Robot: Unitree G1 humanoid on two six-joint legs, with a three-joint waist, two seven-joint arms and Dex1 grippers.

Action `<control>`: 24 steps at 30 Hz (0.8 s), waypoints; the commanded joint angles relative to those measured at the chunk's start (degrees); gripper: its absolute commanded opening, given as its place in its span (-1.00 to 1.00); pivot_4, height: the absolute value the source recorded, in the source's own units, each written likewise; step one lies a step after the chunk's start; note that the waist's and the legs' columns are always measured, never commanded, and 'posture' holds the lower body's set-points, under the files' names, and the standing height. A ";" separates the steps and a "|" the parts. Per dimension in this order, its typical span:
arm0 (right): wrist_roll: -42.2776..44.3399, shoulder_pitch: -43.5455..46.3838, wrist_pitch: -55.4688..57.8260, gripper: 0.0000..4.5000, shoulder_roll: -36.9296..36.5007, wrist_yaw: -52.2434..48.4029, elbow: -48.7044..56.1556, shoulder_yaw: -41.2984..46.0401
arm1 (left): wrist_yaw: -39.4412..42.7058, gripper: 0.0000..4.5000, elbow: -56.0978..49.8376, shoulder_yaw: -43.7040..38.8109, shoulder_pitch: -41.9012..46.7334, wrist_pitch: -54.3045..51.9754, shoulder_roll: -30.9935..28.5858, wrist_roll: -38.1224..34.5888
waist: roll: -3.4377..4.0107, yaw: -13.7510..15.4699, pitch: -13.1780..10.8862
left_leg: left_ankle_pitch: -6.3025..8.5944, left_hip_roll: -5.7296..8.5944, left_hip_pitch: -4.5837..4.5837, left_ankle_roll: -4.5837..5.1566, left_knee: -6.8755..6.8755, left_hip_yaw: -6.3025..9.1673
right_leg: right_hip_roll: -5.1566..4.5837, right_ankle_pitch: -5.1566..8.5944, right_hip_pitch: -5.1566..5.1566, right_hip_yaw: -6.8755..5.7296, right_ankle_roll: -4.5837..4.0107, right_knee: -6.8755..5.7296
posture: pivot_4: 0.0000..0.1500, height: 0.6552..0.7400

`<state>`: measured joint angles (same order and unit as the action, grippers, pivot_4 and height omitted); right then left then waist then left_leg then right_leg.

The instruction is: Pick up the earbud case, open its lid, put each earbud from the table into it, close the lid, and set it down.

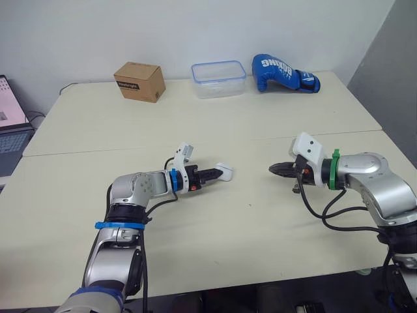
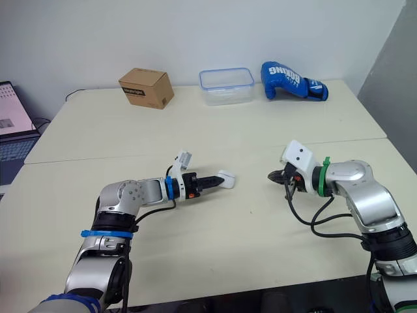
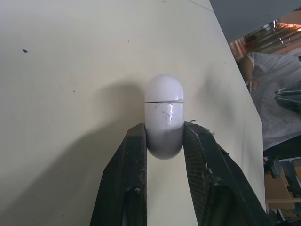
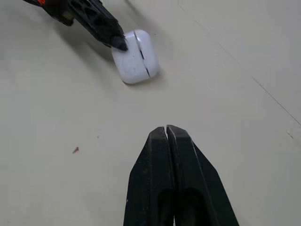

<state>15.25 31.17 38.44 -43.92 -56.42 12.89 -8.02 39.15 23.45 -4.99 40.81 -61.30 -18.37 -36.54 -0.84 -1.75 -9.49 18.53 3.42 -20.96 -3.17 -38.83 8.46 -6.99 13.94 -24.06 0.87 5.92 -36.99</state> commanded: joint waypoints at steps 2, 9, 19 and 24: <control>1.97 0.30 0.49 -0.98 -0.57 -0.45 3.03 1.82 | -1.67 -0.67 1.01 -1.05 -0.14 0.29 0.23 1.25 | 0.00 0.02 0.00 | 0.00 0.00 0.01 0.00 0.00 0.01 | 0.00 0.00 0.00 -0.01 0.00 -0.01 | 1.00 0.78; 2.68 0.87 0.38 -0.98 -0.37 -0.54 3.06 1.10 | -2.90 -0.67 1.02 -2.29 -0.71 -0.56 0.59 1.01 | 0.00 0.02 0.00 | 0.00 0.00 0.02 0.00 -0.03 0.01 | 0.00 0.00 0.01 -0.01 0.00 -0.04 | 1.00 0.78; 2.27 1.25 -0.43 -1.00 0.00 -1.07 2.32 0.48 | -5.34 0.62 -0.94 -2.71 -2.44 -1.20 -1.81 3.02 | 0.00 -0.07 0.04 | 0.00 -0.01 0.08 0.00 -0.03 -0.01 | 0.00 0.00 0.03 0.01 0.00 -0.09 | 1.00 0.78; 2.43 1.00 -1.33 -1.00 0.32 -1.52 2.23 0.44 | -4.99 0.72 -8.12 -0.42 -6.79 -0.94 -6.67 4.86 | 0.03 -0.69 0.07 | 0.00 -0.09 0.16 0.00 0.01 -0.09 | 0.04 0.00 0.02 0.06 0.00 -0.13 | 1.00 0.78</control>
<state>17.04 31.24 38.25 -43.74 -57.46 13.76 -8.15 36.37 15.90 -6.09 36.68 -61.97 -22.28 -35.51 -0.81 -2.44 -9.42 18.53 3.32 -20.81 -3.18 -38.81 8.36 -6.95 13.94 -24.05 0.93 5.92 -37.11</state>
